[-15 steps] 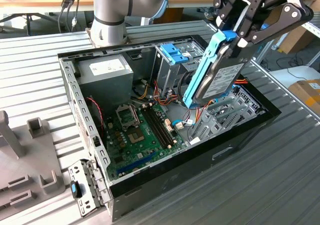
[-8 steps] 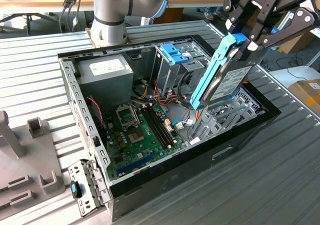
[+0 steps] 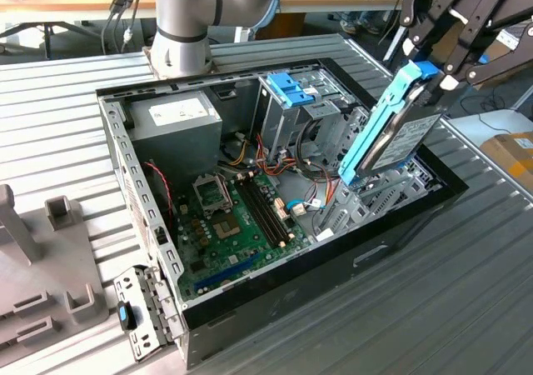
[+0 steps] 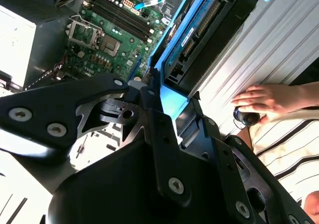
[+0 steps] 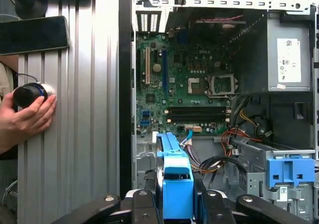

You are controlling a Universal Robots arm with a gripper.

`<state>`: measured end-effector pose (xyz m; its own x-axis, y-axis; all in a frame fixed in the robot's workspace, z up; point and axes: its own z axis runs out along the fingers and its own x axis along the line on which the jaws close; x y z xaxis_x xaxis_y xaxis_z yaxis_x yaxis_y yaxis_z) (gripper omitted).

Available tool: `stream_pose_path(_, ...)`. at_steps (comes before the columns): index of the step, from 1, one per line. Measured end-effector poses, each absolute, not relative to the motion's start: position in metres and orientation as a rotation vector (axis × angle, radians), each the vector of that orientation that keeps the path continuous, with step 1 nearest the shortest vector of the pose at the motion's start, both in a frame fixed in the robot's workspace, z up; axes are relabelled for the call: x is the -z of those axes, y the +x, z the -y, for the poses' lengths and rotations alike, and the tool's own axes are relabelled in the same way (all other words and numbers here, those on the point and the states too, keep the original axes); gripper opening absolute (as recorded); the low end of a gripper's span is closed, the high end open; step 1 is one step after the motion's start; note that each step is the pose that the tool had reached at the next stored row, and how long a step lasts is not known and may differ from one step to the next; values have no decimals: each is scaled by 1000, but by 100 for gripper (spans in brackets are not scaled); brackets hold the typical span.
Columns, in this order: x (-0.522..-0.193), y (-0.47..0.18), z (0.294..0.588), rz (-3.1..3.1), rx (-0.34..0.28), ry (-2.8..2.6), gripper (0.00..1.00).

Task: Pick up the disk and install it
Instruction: 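Pick up the disk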

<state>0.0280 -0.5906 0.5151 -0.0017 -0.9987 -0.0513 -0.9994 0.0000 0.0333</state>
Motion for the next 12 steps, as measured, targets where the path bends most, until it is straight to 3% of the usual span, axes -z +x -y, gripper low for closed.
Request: stream_pose_path(12,-508,54,603,-2212,-95,-2212,37)
